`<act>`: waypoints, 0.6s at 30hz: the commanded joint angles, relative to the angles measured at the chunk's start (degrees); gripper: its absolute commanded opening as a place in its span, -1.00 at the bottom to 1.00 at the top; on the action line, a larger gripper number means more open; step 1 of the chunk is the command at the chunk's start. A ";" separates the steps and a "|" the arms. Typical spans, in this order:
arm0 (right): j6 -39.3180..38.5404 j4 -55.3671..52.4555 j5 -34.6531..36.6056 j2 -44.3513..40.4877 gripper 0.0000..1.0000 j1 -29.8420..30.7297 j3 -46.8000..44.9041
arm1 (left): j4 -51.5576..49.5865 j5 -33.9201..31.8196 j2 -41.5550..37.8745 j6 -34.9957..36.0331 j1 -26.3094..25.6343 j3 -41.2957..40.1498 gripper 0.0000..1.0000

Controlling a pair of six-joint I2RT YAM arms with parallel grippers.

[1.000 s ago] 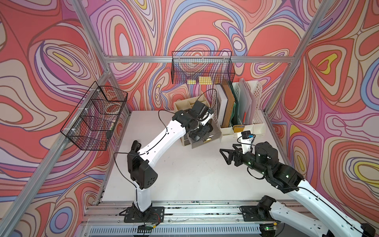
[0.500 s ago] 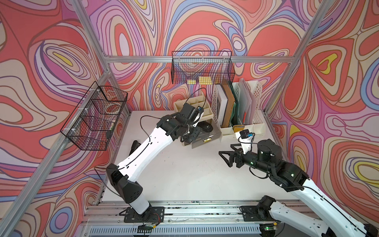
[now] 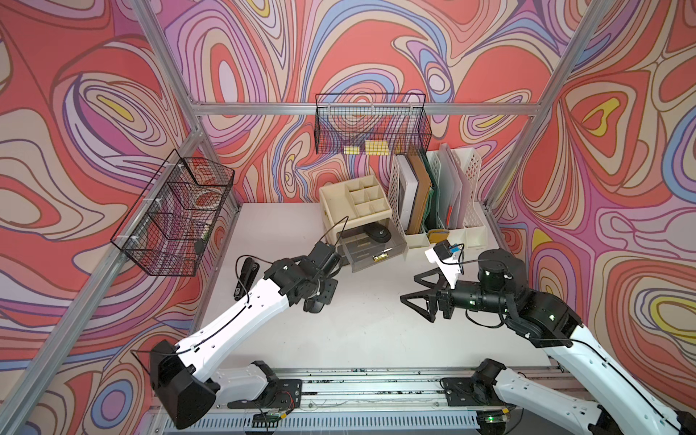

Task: Take the mice out of the drawer
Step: Place the mouse at the center of the board.

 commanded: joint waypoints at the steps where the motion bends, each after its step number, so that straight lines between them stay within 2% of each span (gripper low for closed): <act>1: -0.97 -1.75 -3.65 -0.76 0.97 0.02 0.65 | 2.98 -0.89 -3.94 -5.63 -0.35 -5.38 -0.06; 7: -1.37 -2.87 -4.32 -0.70 0.97 0.02 -0.51 | 7.85 -0.34 -7.61 -9.71 -0.31 -14.54 -0.04; 18: -1.32 -1.93 -4.19 -1.41 0.97 0.02 -3.53 | 17.08 1.87 -6.92 -11.09 -0.35 -23.88 -0.04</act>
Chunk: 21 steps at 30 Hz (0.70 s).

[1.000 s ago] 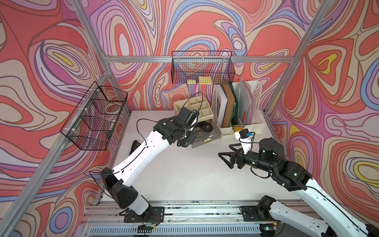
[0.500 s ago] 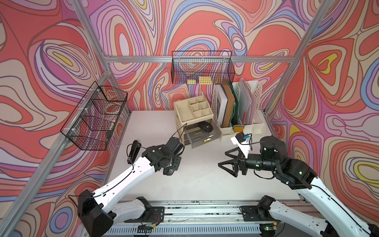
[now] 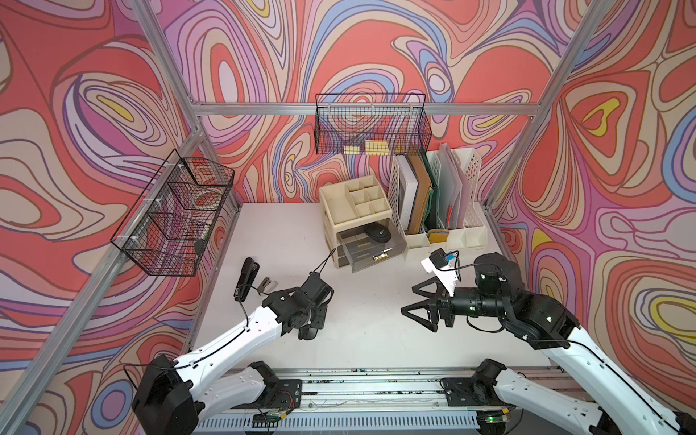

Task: Take the mice out of the drawer
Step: Place the mouse at the center of the board.

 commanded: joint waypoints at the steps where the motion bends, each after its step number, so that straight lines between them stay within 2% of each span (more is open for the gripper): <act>1: -0.60 0.07 -0.55 -0.59 0.97 0.06 -0.98 | 5.00 1.15 0.38 -1.06 -0.29 -2.15 -0.03; 13: 0.01 1.20 0.16 -1.76 0.97 0.04 -3.35 | 12.72 2.97 4.16 -2.02 -0.29 -9.57 -0.02; 21: 1.10 2.45 0.35 -2.82 0.97 0.04 -5.09 | 13.86 2.41 6.49 -1.94 -0.29 -10.15 0.02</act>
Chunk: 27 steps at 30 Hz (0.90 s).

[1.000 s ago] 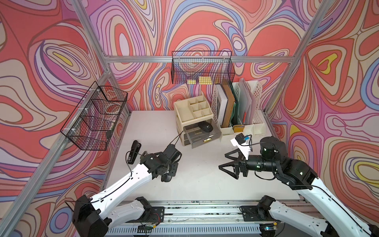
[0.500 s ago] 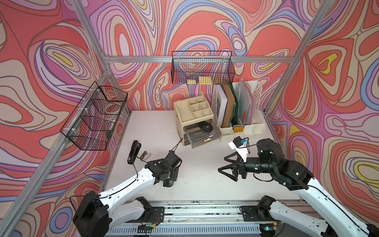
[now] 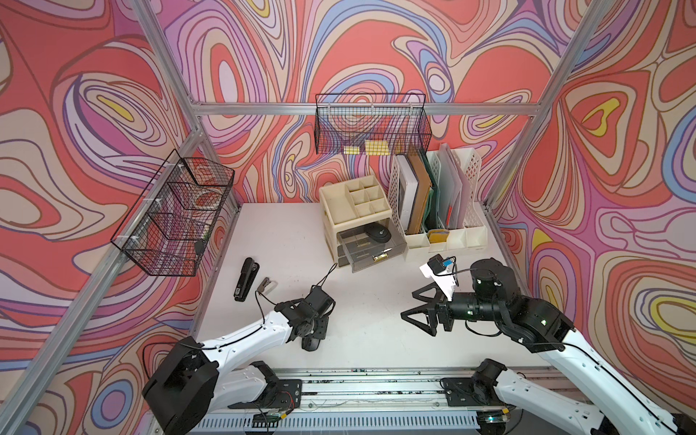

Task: Take the mice out of the drawer
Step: Place the mouse at the center of the board.

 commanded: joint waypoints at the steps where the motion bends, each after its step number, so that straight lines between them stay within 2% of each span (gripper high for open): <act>1: 0.77 1.68 0.18 -0.89 0.97 0.04 -1.22 | 1.25 -0.35 1.14 -0.41 -0.33 0.37 0.04; 9: 0.96 1.78 0.24 -1.23 0.97 0.05 -1.68 | 0.29 -1.28 4.57 -0.89 -0.29 1.98 0.17; 19: 1.90 3.15 0.80 -1.41 0.96 0.02 -2.17 | -2.69 -2.30 2.70 0.00 -0.34 5.33 0.69; 27: 3.99 8.59 3.72 -1.60 0.95 0.02 -4.06 | -7.98 -1.46 -2.11 1.54 -0.29 12.85 0.85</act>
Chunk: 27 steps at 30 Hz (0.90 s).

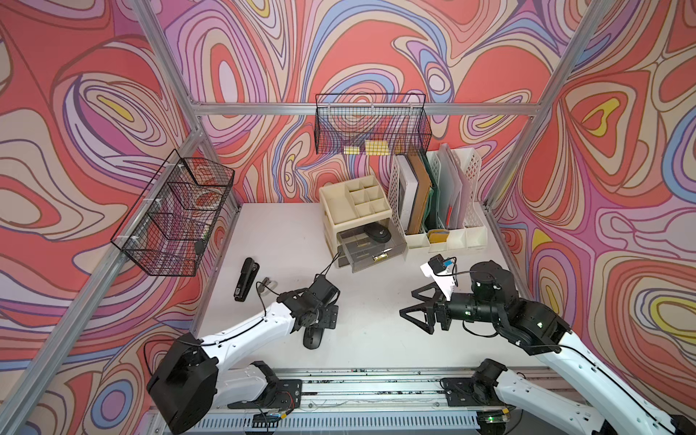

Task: Take the mice out of the drawer
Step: Place the mouse at the center of the board.

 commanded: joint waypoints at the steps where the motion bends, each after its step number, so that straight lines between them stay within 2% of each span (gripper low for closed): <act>1: 1.17 4.01 2.68 -0.67 0.95 0.05 -0.54 | -4.98 -0.15 -3.07 1.88 -0.27 4.85 0.85; 7: 0.91 5.87 11.84 -2.75 0.96 0.02 -0.08 | -9.38 0.57 -3.92 5.80 -0.31 17.14 0.78; 13: 0.07 4.44 17.36 -5.00 0.97 0.10 1.35 | -12.90 2.81 3.34 12.42 -0.30 33.89 0.57; 19: -1.33 1.08 25.06 -8.56 0.97 0.02 3.44 | -12.85 6.51 12.79 17.52 -0.26 48.41 0.05; 25: -1.55 -1.34 30.54 -12.18 0.97 0.02 3.86 | -11.30 11.07 22.29 21.39 -0.28 58.33 -0.48; 27: -1.53 -2.27 31.62 -13.30 0.97 0.05 3.87 | -10.97 12.54 25.79 22.30 -0.27 61.76 -0.72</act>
